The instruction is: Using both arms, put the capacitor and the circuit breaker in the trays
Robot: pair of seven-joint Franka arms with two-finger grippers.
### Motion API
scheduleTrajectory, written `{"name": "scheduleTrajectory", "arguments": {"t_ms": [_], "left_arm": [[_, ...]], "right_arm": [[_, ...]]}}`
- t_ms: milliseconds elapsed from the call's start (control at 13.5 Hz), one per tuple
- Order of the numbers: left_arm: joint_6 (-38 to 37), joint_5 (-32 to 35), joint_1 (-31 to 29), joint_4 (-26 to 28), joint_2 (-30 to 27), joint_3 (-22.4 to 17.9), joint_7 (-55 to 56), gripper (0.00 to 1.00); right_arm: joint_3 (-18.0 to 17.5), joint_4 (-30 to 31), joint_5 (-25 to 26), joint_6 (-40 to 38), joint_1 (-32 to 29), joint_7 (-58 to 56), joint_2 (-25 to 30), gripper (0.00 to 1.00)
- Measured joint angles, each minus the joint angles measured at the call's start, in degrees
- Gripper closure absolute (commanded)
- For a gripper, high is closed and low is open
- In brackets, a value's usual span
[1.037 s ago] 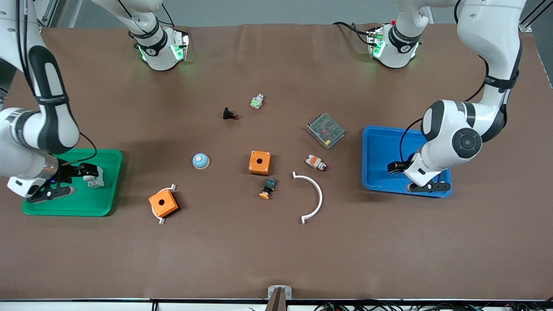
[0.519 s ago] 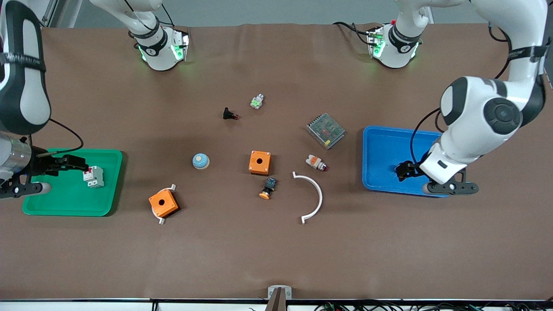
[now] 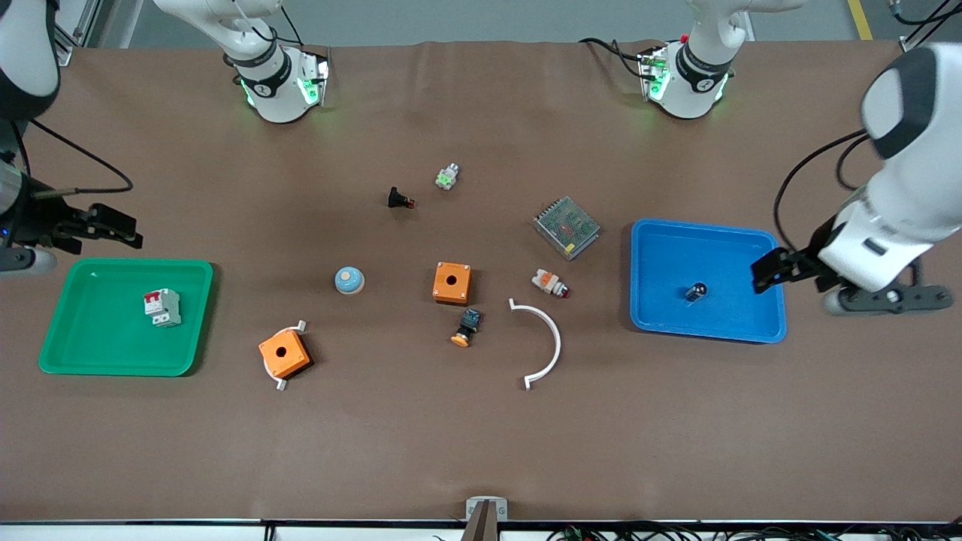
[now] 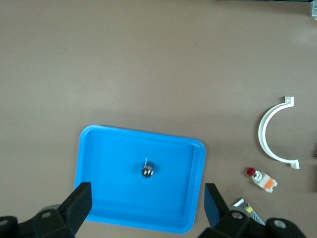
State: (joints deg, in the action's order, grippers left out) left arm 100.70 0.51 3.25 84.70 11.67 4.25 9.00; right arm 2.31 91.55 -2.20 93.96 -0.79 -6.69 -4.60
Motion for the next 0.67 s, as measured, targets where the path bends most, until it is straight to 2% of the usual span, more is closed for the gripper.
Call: {"name": "scheduleTrajectory", "arguments": {"t_ms": [148,296,519,667], "left_arm": [[-3.6,0.0,-1.8,-2.3,-1.0,-0.1,-3.3,0.0],[-5.7,0.0,-3.4,-2.4,-2.1,-0.1,-5.8,0.0],[-6.4,0.0,-3.9,0.9,-4.9,0.1,-5.9,0.0],[-4.0,0.0,-3.9,5.4,-8.4,0.5,-5.6,0.0]], "right_arm": [[0.0,0.8,0.0,-0.5,0.6,1.9,1.6,0.0],[0.0,1.7,0.0,-0.8,0.8,2.5,3.3,0.0],[0.0,4.5,0.0,-1.0,0.8,2.7,7.5,0.0],[0.2,7.3,0.0,-1.0,0.8,3.1,10.6,0.0]]}}
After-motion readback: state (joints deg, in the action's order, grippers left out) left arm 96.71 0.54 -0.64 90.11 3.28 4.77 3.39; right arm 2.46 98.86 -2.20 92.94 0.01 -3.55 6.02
